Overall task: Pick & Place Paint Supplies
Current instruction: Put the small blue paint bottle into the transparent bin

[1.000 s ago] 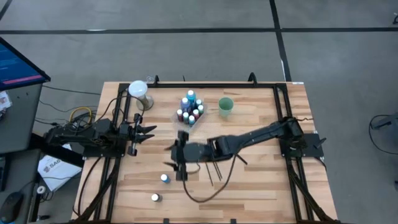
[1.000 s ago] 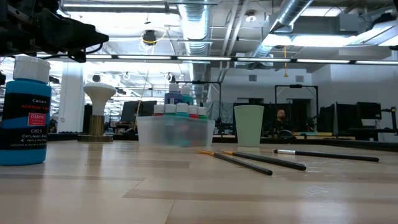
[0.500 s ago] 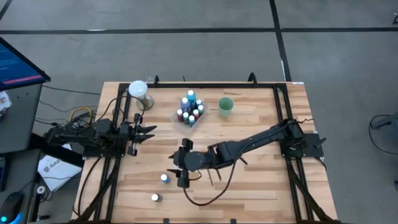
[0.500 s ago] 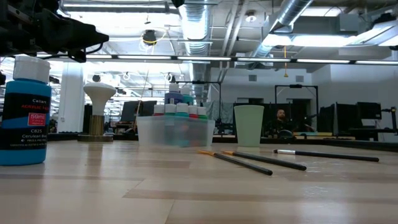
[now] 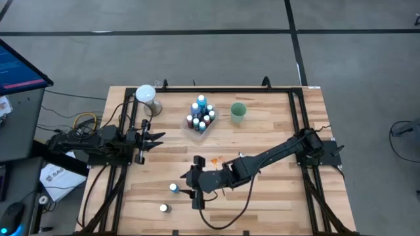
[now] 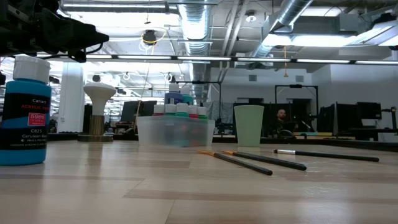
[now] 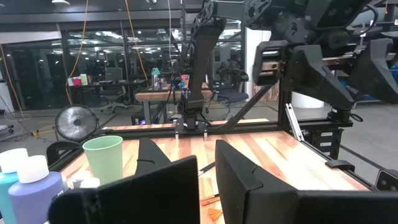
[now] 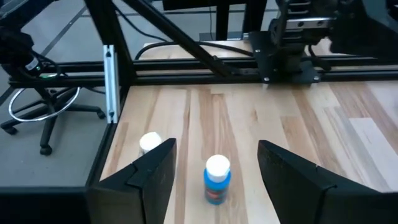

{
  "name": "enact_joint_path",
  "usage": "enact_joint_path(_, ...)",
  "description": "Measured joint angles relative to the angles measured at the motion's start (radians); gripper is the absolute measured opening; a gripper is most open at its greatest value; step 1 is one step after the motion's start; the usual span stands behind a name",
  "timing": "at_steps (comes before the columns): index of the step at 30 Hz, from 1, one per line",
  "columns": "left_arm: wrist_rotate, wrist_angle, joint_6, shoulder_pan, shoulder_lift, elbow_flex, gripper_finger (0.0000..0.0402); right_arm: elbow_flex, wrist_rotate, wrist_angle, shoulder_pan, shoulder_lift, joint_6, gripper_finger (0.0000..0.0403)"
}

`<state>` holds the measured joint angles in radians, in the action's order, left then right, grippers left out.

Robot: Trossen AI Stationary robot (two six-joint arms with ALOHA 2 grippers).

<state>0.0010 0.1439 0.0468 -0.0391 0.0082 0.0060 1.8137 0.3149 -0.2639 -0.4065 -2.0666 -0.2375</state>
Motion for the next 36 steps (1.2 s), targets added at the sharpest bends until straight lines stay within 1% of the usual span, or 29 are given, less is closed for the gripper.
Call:
enact_joint_path(5, 0.000, 0.000, 0.000, 0.000, 0.000, 0.000, 0.0001, 0.000, 0.010, 0.017, -0.013, 0.000, 0.000, 0.0227)
enact_joint_path(12, 0.000, 0.000, 0.000, 0.000, 0.000, 0.000, 0.0001, 0.000, 0.010, 0.066, -0.013, -0.003, 0.010, 0.0256)
enact_joint_path(14, 0.000, 0.000, 0.000, 0.000, 0.000, 0.000, 0.0001, 0.005, -0.002, 0.160, -0.006, -0.031, 0.032, 0.0260)
enact_joint_path(16, 0.000, 0.001, 0.000, 0.000, 0.000, 0.000, 0.0001, -0.002, -0.005, 0.186, -0.006, -0.048, 0.068, 0.0260)
enact_joint_path(18, 0.000, 0.002, 0.000, 0.000, 0.000, 0.000, 0.0001, 0.013, -0.002, 0.254, -0.005, -0.091, 0.077, 0.0260)
enact_joint_path(20, 0.000, 0.013, 0.000, 0.000, 0.006, 0.000, 0.0001, 0.005, 0.022, 0.230, -0.005, -0.102, 0.079, 0.0260)
enact_joint_path(24, 0.000, 0.022, 0.000, 0.000, 0.020, 0.000, 0.0001, 0.013, 0.022, 0.283, 0.007, -0.134, 0.064, 0.0260)
enact_joint_path(29, 0.000, 0.029, 0.000, 0.000, 0.042, 0.000, 0.0001, 0.010, -0.019, 0.343, 0.012, -0.220, 0.063, 0.0260)
enact_joint_path(36, 0.000, 0.031, 0.000, 0.000, 0.072, 0.000, 0.0001, 0.081, -0.021, 0.347, 0.025, -0.328, 0.061, 0.0260)
